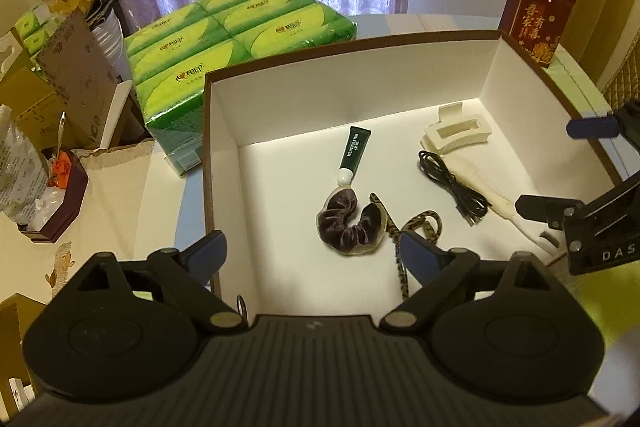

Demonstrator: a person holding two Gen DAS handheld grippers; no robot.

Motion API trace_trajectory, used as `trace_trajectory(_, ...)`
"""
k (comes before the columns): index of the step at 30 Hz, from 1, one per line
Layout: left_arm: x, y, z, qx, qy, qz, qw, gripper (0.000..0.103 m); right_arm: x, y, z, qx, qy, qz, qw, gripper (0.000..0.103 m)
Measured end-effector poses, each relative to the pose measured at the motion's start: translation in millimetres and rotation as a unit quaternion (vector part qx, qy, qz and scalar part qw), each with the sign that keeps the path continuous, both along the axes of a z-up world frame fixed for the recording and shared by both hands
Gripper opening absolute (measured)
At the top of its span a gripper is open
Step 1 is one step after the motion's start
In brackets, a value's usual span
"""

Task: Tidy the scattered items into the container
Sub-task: 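Open both grippers to drop the scrunchie and massager into the box, then withdraw both grippers from the box toward the remaining items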

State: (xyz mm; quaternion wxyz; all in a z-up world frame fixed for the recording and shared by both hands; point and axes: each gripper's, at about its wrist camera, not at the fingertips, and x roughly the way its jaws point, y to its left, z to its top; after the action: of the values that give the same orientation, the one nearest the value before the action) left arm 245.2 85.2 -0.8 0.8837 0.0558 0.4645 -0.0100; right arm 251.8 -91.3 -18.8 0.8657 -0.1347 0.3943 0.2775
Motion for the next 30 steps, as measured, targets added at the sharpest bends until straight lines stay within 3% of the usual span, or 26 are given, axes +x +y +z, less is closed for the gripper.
trace_trajectory(10, -26.2, -4.2, 10.8, -0.013, -0.009, 0.009, 0.9998, 0.096, -30.9, -14.5, 16.4, 0.021, 0.005, -0.039, 0.999, 0.103)
trace_trajectory(30, -78.8, -22.7, 18.1, -0.014, -0.013, 0.011, 0.9998, 0.096, -83.6, -22.6, 24.0, 0.032, 0.006, -0.045, 0.998, 0.103)
